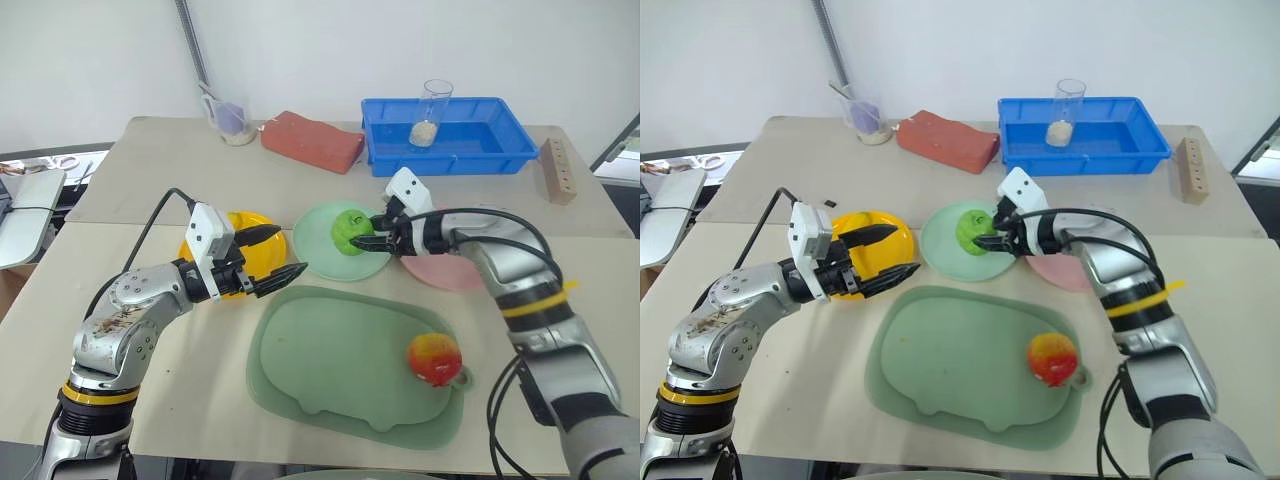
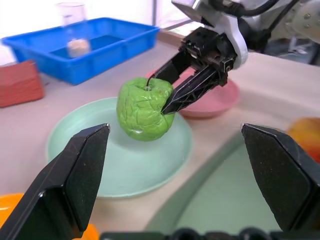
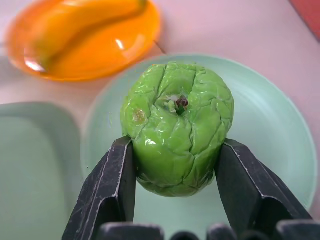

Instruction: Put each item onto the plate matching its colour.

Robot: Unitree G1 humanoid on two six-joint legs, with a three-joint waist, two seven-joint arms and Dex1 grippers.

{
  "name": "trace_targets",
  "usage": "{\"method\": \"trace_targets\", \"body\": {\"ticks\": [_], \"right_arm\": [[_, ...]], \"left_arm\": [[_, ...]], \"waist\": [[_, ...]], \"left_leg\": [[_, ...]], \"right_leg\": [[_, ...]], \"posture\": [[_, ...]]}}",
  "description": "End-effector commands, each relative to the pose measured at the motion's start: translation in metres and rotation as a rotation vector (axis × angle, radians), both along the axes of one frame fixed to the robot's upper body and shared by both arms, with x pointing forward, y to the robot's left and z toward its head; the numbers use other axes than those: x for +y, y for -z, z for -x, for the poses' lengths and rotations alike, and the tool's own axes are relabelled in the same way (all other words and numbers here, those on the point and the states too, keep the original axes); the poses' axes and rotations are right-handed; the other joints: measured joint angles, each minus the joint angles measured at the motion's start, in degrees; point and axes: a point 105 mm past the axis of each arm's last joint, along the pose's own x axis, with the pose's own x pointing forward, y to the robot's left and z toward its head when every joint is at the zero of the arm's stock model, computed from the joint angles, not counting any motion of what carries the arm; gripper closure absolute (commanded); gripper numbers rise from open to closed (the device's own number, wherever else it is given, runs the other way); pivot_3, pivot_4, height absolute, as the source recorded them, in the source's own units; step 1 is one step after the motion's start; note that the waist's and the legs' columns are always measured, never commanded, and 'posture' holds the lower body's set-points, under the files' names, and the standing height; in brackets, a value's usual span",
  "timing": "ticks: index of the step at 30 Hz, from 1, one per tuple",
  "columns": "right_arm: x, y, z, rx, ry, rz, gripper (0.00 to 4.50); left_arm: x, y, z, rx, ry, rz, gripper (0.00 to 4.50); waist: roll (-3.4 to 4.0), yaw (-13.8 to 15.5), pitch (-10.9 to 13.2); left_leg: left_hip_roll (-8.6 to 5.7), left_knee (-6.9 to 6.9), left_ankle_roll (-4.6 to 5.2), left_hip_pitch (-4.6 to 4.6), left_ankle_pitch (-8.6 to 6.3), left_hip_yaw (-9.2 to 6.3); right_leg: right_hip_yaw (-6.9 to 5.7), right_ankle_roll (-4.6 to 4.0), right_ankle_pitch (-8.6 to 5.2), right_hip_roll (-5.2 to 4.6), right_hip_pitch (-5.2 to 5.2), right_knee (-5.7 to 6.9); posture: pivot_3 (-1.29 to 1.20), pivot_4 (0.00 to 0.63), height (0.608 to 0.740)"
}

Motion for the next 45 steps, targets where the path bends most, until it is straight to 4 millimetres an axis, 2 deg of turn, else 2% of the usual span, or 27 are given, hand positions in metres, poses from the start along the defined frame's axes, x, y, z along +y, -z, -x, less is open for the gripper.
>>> {"method": "trace_targets", "body": {"ticks": [1,2,3,6,7,12,19,23,27,31,33,39,45], "right_arm": [[0.003,-0.014,-0.015,-0.067,0.009,-0.005,2.06],[0.003,-0.014,-0.017,-0.063,0.01,-0.009,1.5],[0.003,-0.014,-0.018,-0.058,0.013,-0.016,1.15],[0.002,-0.019,-0.02,-0.057,0.0,-0.033,0.16],[0.001,-0.022,-0.02,-0.062,-0.004,-0.036,0.07],[-0.01,-0.039,-0.011,-0.086,-0.04,-0.045,0.07],[-0.035,-0.058,0.02,-0.13,-0.073,-0.031,0.07],[-0.05,-0.058,0.058,-0.101,-0.168,-0.002,0.07],[-0.071,-0.032,0.118,0.003,-0.341,0.158,0.07],[-0.081,-0.021,0.156,0.137,-0.415,0.196,0.07],[-0.082,-0.015,0.168,0.169,-0.431,0.207,0.07],[-0.085,0.007,0.178,0.191,-0.414,0.244,0.07],[-0.087,0.02,0.165,0.153,-0.371,0.273,0.07]], "left_arm": [[0.002,-0.007,-0.002,-0.035,-0.027,-0.003,0.0],[0.002,-0.007,-0.001,-0.03,-0.025,-0.001,0.0],[0.002,-0.006,-0.001,-0.024,-0.024,0.004,0.0],[0.002,-0.005,0.002,-0.017,-0.02,0.004,0.0],[0.002,-0.004,0.003,-0.012,-0.018,0.008,0.0],[0.001,-0.003,0.008,-0.001,-0.002,0.004,0.0],[-0.005,-0.004,0.01,0.007,0.042,0.002,0.0],[-0.015,-0.004,0.021,0.02,0.145,-0.008,0.0],[-0.029,0.001,0.059,0.094,0.43,-0.081,0.0],[-0.033,0.002,0.075,0.042,0.573,-0.177,0.0],[-0.035,0.002,0.079,-0.022,0.627,-0.228,0.0],[-0.04,0.009,0.076,-0.146,0.685,-0.301,0.0],[-0.04,0.018,0.083,-0.183,0.735,-0.34,0.0]], "waist": [[0.01,0.0,0.0],[0.01,0.0,0.0],[0.01,-0.1,0.0],[0.01,0.1,0.0],[0.02,0.1,0.0],[0.04,0.1,0.0],[0.04,0.1,0.0],[0.03,0.2,0.0],[0.04,0.3,0.0],[0.25,-0.5,0.1],[0.24,-0.6,0.1],[0.2,-0.1,0.1],[0.19,0.0,0.1]], "left_leg": [[0.0,0.0,0.0,0.02,0.0,0.0],[0.0,0.01,0.0,0.06,0.0,0.0],[0.0,0.01,-0.01,0.08,0.0,0.0],[0.0,0.02,-0.01,0.09,-0.01,0.0],[0.0,0.03,-0.02,0.08,-0.01,0.0],[-0.01,0.02,-0.02,0.05,-0.01,0.0],[0.0,0.01,-0.03,0.08,-0.01,0.0],[-0.02,0.02,-0.03,0.02,-0.01,0.0],[-0.02,-0.04,-0.05,0.04,-0.03,-0.01],[-0.02,-0.04,-0.06,0.04,-0.04,0.01],[-0.02,-0.03,-0.06,0.07,-0.04,0.01],[-0.04,0.04,-0.06,-0.03,-0.04,0.01],[-0.04,0.06,-0.05,-0.06,-0.04,0.01]], "right_leg": [[0.0,0.0,0.0,0.0,0.0,0.01],[0.0,0.0,0.0,0.0,0.03,0.01],[-0.01,0.0,0.0,0.0,0.01,0.0],[-0.04,0.0,0.0,-0.01,-0.07,-0.02],[-0.04,0.01,0.0,-0.01,-0.07,-0.02],[-0.04,0.02,0.0,-0.02,-0.05,-0.02],[-0.03,0.02,0.0,-0.02,-0.04,-0.06],[-0.04,0.02,0.0,-0.05,-0.03,-0.11],[-0.12,0.05,-0.04,-0.08,0.0,-0.34],[-0.03,0.1,0.0,-0.11,0.09,-0.69],[-0.02,0.11,0.0,-0.11,0.11,-0.71],[0.01,0.09,0.02,-0.13,0.1,-0.85],[0.01,0.1,0.03,-0.14,0.09,-0.86]], "posture": [[0.0,0.15,0.74],[0.0,0.15,0.74],[0.0,0.15,0.74],[0.0,0.15,0.74],[0.0,0.15,0.74],[0.0,0.15,0.74],[0.0,0.15,0.74],[0.0,0.15,0.74],[0.0,0.15,0.74],[0.0,0.15,0.74],[0.0,0.15,0.74],[0.0,0.15,0.74],[0.0,0.15,0.74]]}}
